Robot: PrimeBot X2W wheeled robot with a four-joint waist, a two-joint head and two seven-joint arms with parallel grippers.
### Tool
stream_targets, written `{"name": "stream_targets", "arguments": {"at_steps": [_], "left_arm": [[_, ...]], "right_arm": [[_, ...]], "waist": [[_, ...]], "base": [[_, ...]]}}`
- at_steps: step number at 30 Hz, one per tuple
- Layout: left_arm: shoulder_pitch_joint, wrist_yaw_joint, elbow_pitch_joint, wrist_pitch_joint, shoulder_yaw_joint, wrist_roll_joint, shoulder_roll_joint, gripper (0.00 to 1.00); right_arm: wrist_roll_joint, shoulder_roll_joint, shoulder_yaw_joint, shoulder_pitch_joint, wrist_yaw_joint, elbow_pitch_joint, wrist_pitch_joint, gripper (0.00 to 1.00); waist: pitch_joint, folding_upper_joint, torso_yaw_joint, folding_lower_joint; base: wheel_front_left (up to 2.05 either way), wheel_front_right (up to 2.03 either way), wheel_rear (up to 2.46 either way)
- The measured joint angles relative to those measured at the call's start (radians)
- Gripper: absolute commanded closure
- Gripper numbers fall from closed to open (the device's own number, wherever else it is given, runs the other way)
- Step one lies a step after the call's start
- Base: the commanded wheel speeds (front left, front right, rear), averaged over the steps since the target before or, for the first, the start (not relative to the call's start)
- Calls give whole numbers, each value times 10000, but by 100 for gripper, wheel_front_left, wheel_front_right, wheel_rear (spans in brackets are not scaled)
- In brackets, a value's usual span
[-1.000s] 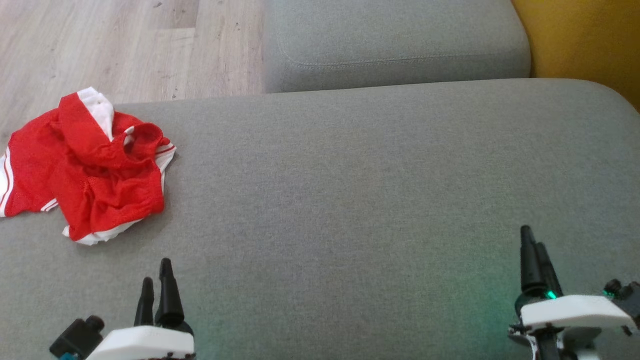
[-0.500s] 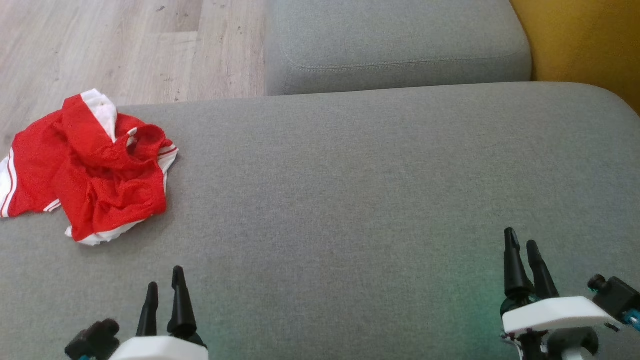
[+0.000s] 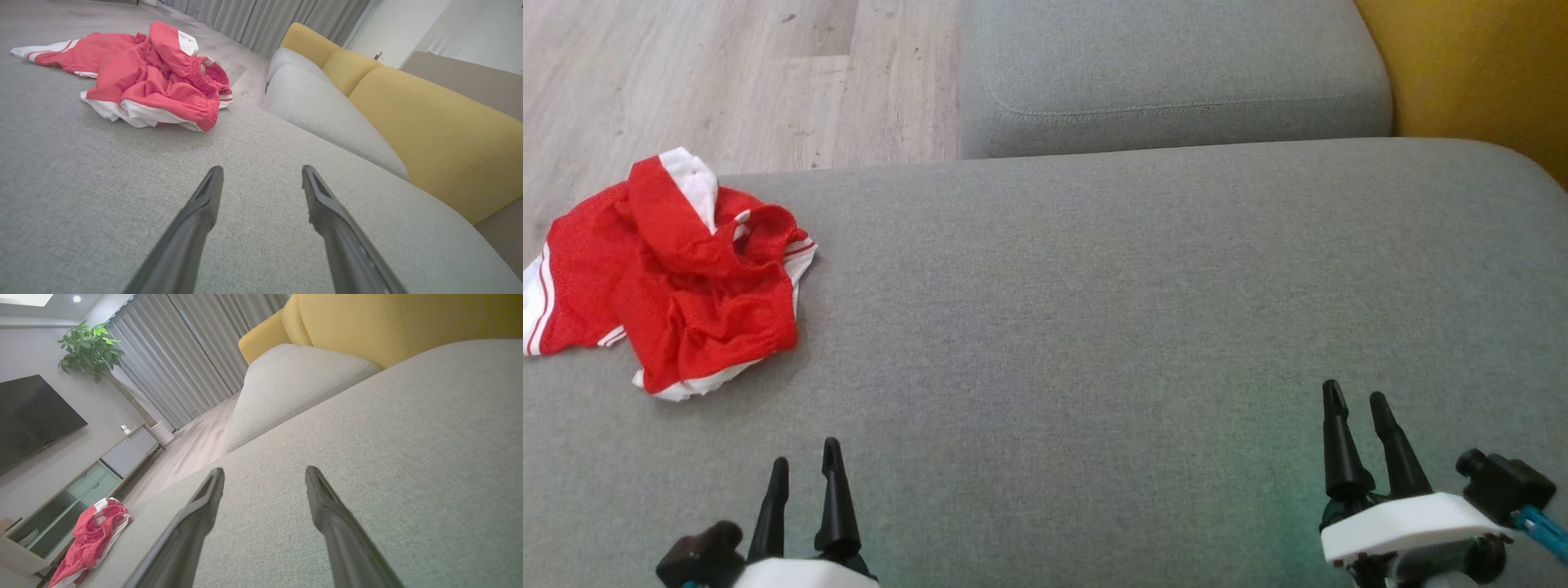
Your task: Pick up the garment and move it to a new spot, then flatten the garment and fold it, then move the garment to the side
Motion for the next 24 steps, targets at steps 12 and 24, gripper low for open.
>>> {"name": "stream_targets", "arguments": {"at_steps": [12,24], "left_arm": [[54,171,226,-341,-222,1313,17,0],[235,445,548,-723,-359,2711,40,0]], "right_arm": [[-1618,-4,299,1,0,46,-320,0],[-3289,-10,539,3,0,265,-736,0]], "waist": [[-58,0,71,0],[-81,0,105,0]], "base": [[0,0,0],[0,0,0]]}}
